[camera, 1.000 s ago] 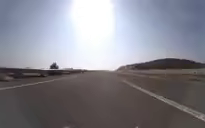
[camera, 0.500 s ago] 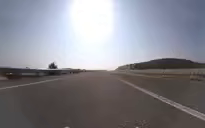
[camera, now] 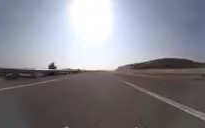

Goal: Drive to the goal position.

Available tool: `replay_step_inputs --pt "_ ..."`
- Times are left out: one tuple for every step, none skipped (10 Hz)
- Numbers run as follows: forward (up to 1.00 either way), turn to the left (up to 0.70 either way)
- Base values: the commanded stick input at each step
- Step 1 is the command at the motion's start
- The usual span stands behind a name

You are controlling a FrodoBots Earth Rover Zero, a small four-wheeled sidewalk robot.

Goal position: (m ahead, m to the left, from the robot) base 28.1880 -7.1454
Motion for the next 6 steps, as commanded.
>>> replay_step_inputs --pt "1.00 0.00" --pt "1.00 0.00" --pt "1.00 0.00" --pt "1.00 0.00" --pt "1.00 0.00" --pt "1.00 0.00"
